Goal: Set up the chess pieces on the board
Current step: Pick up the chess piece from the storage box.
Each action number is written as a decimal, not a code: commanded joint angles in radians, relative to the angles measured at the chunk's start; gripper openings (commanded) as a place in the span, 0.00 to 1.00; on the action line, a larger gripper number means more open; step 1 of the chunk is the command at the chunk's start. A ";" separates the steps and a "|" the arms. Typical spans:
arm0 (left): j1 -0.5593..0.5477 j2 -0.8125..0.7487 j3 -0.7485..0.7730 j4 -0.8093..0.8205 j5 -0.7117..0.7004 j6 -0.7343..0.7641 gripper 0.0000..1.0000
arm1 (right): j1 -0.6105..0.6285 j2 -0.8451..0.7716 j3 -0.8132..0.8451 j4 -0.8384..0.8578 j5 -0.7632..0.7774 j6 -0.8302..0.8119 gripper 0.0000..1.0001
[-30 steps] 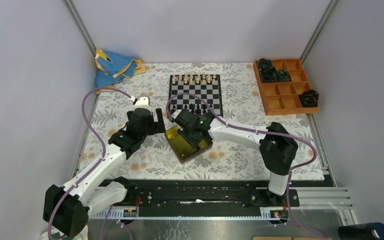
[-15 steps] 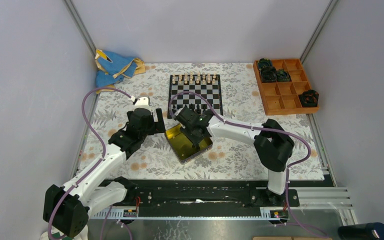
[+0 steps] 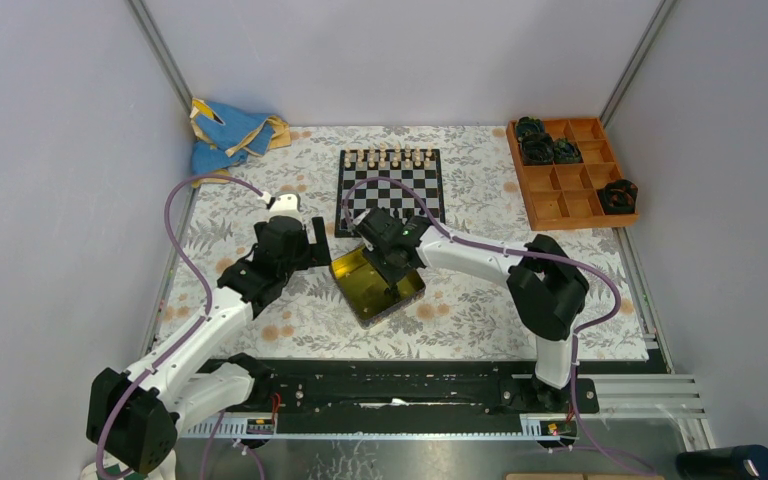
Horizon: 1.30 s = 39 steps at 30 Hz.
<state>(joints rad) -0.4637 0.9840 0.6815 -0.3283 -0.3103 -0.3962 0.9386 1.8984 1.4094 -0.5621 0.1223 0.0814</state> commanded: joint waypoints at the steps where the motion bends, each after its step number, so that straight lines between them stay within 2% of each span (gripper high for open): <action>1: 0.005 0.004 -0.009 0.060 -0.004 -0.010 0.99 | -0.016 0.005 0.017 0.025 -0.033 0.014 0.36; 27: 0.005 0.015 -0.009 0.061 0.001 -0.012 0.99 | -0.034 0.027 -0.041 0.057 -0.073 0.035 0.36; 39: 0.005 0.023 -0.009 0.061 0.002 -0.011 0.99 | -0.041 0.037 -0.063 0.070 -0.097 0.038 0.32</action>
<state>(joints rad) -0.4637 1.0012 0.6815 -0.3283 -0.3099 -0.3985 0.9077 1.9217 1.3502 -0.5095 0.0555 0.1101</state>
